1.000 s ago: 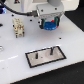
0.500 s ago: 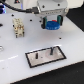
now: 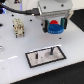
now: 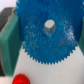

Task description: Insert the blue gear onto the right peg, followed by the red gear

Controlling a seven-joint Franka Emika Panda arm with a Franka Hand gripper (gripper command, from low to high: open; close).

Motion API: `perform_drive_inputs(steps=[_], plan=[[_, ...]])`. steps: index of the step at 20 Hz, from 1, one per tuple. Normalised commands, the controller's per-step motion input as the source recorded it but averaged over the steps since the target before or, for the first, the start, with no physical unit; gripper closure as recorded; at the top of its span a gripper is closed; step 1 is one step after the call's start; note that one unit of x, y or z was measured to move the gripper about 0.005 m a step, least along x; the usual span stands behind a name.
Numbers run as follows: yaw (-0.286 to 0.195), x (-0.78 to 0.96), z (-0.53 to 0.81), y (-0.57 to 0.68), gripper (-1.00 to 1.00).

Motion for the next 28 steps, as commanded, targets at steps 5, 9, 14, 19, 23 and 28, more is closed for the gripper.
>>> perform_drive_inputs(steps=[5,9,14,19,23,28], plan=[[0.000,0.78,0.13,-0.25,1.00],[0.000,0.60,0.01,-0.22,1.00],[0.000,0.45,-0.07,-0.20,1.00],[0.000,0.23,-0.14,-0.17,1.00],[0.000,0.19,-0.14,-0.04,1.00],[0.000,0.10,0.18,0.03,1.00]])
